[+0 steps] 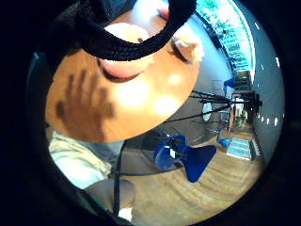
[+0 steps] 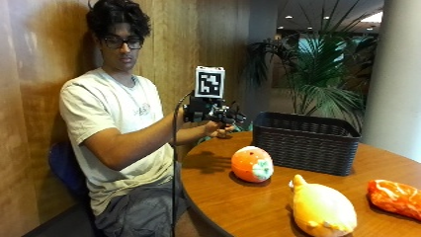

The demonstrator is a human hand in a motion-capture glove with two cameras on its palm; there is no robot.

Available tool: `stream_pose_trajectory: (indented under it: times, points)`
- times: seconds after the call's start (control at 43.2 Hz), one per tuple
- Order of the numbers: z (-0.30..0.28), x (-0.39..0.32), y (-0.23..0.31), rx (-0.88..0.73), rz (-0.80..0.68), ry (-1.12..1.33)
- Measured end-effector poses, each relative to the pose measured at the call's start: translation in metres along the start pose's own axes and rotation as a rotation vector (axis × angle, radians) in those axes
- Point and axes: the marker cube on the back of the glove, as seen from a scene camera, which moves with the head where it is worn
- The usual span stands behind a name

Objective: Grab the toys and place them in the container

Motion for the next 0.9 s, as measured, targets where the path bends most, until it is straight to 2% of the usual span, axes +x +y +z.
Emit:
stream_pose_trajectory:
  times: [0.255,0.394,0.463,0.556,0.672,0.787,0.903]
  points:
    - [0.003,-0.005,-0.001,0.007,0.033,-0.05]
    - [0.013,0.017,-0.004,0.021,0.002,0.05]
    - [0.018,0.021,-0.012,0.02,0.053,-0.015]
    - [0.029,0.031,-0.025,-0.01,0.122,-0.046]
    - [0.042,0.044,-0.044,-0.046,0.143,-0.028]
    - [0.052,0.061,-0.061,-0.087,0.153,0.098]
    - [0.06,0.064,-0.08,-0.143,0.161,0.061]
